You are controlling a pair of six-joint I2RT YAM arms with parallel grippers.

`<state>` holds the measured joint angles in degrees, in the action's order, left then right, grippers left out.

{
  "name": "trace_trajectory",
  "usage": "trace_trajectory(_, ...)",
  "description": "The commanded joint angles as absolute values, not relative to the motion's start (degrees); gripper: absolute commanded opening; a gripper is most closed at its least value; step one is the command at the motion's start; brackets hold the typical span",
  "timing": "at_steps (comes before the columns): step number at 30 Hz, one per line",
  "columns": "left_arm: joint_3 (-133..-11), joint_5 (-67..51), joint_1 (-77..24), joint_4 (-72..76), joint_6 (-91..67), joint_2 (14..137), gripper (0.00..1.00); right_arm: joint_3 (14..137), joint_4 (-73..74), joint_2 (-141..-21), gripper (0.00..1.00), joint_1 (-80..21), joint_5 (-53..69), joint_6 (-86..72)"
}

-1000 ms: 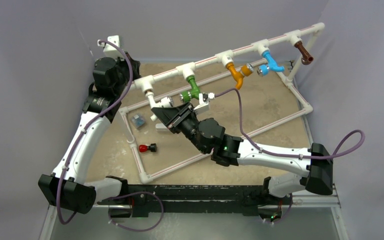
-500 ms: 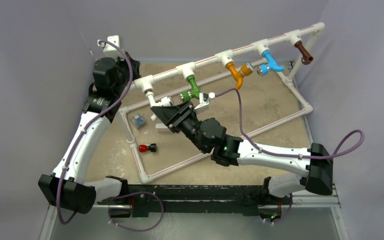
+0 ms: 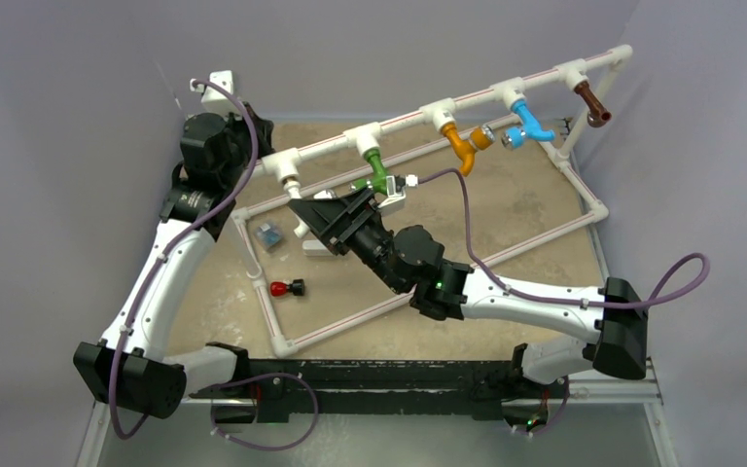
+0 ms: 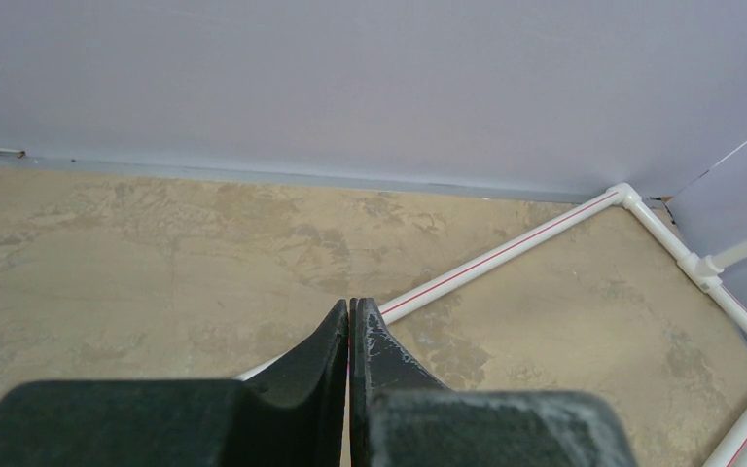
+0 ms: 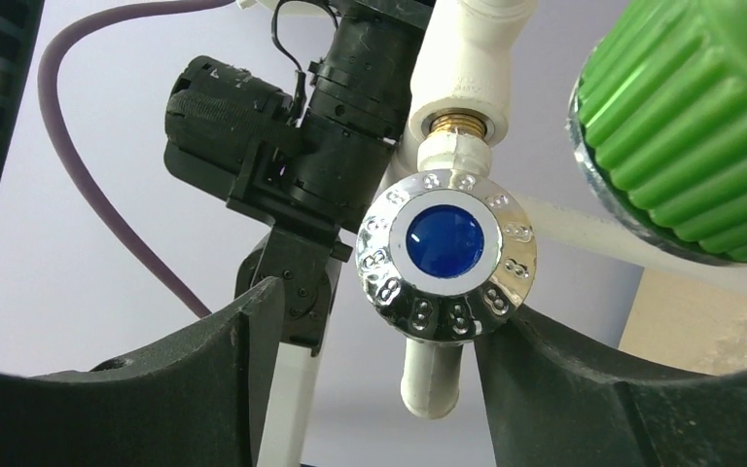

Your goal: Install the water faucets

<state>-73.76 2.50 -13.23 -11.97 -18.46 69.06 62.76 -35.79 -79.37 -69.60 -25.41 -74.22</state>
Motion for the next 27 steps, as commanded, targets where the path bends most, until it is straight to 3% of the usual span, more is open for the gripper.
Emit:
trace_trajectory(1,-70.93,-2.64,-14.77,-22.70,-18.46,68.11,0.00,64.62,-33.84,-81.02,0.71,-66.53,-26.89,-82.32)
trace_trajectory(27,-70.93,-2.37,-14.77,-22.77,-18.37,68.29,0.00,64.15,-24.78,-80.35,0.76,-66.52,-28.73,-79.43)
